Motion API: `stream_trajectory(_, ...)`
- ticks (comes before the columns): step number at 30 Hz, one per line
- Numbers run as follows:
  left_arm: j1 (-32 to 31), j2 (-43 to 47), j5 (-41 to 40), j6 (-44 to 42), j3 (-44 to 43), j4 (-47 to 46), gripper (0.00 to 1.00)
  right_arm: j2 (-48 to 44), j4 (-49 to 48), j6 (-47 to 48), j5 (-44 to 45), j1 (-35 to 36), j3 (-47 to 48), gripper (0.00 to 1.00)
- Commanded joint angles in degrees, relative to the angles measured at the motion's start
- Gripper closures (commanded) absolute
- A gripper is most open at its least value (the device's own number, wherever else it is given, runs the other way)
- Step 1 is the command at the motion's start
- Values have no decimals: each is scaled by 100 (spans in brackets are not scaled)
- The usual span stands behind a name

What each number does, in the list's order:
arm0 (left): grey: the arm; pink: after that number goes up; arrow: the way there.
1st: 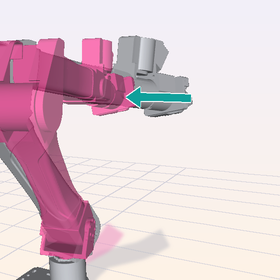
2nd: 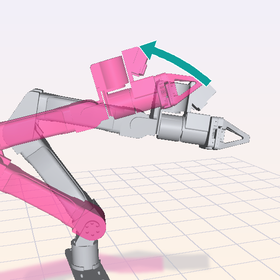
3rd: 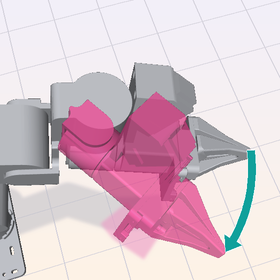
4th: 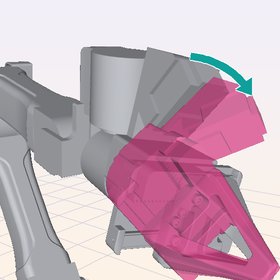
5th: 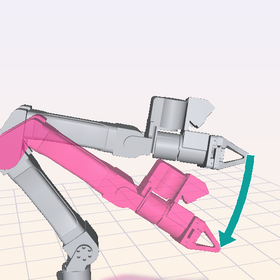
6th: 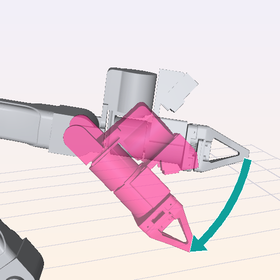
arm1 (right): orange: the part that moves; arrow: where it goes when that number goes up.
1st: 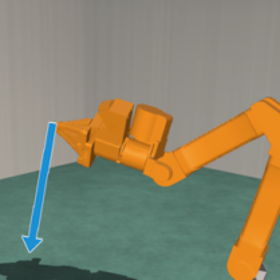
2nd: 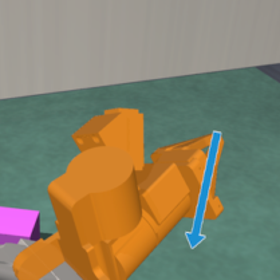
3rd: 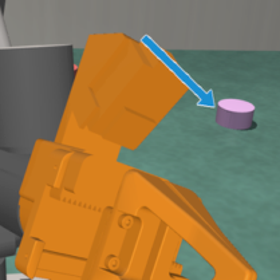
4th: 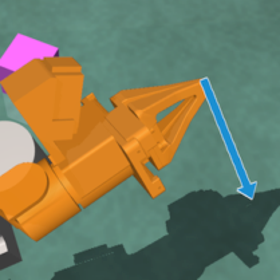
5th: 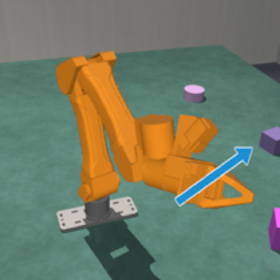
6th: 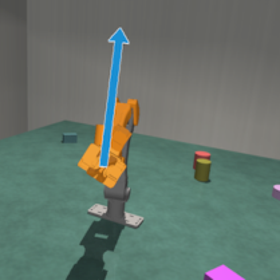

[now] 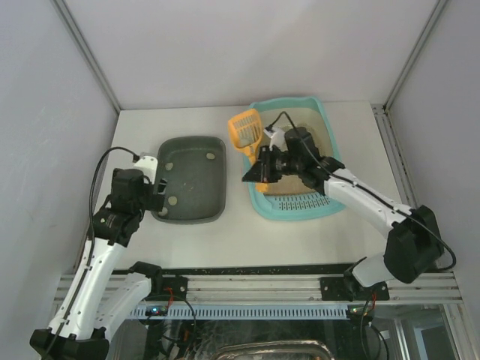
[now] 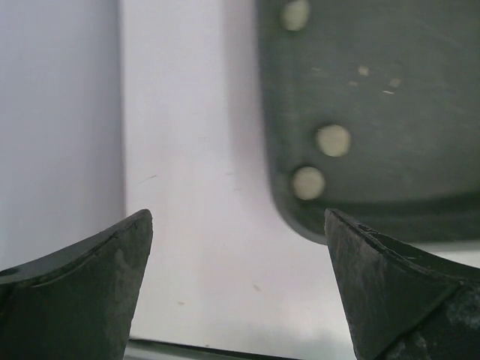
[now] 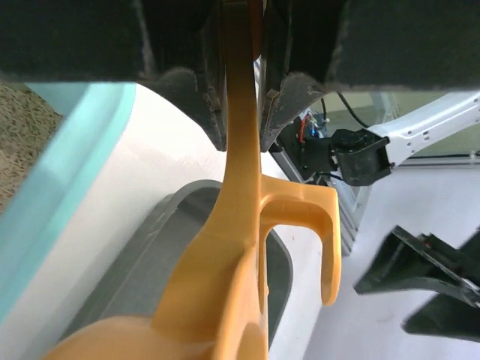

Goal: Clean the litter box

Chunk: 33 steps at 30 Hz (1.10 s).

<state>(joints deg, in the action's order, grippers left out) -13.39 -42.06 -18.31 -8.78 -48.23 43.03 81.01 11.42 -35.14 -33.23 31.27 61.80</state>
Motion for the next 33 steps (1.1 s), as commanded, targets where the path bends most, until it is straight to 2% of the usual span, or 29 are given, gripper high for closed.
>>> stream_trajectory(1, 123, 169, -1286, -103, -487, -185, 0, 768, 982, 318, 1168, 770, 914, 100)
stream_trajectory(3, 190, 192, -1146, -191, -589, -58, 0, 1358, 1494, 545, 1737, 1216, 1688, 100)
stream_trajectory(7, 435, 200, -1372, -349, -694, -134, 0, 2549, 2724, 939, 3080, 2039, 3319, 100)
stream_trajectory(10, 649, 178, -1265, -353, -856, -46, 0, 3478, 3741, 1120, 4098, 2452, 4649, 100)
stream_trajectory(14, 904, 134, -875, -241, -917, 143, 0, 4333, 4529, 1368, 5394, 2907, 5760, 100)
stream_trajectory(18, 1130, 176, -249, 4, -994, 388, 0, 4688, 4747, 1561, 6508, 3294, 6118, 100)
stream_trajectory(23, 1223, 162, -282, 56, -1037, 374, 0, 5000, 4903, 1827, 8024, 3683, 6225, 100)
stream_trajectory(33, 1237, 124, -195, 117, -1019, 245, 0, 5016, 4739, 2104, 8852, 3939, 6136, 100)
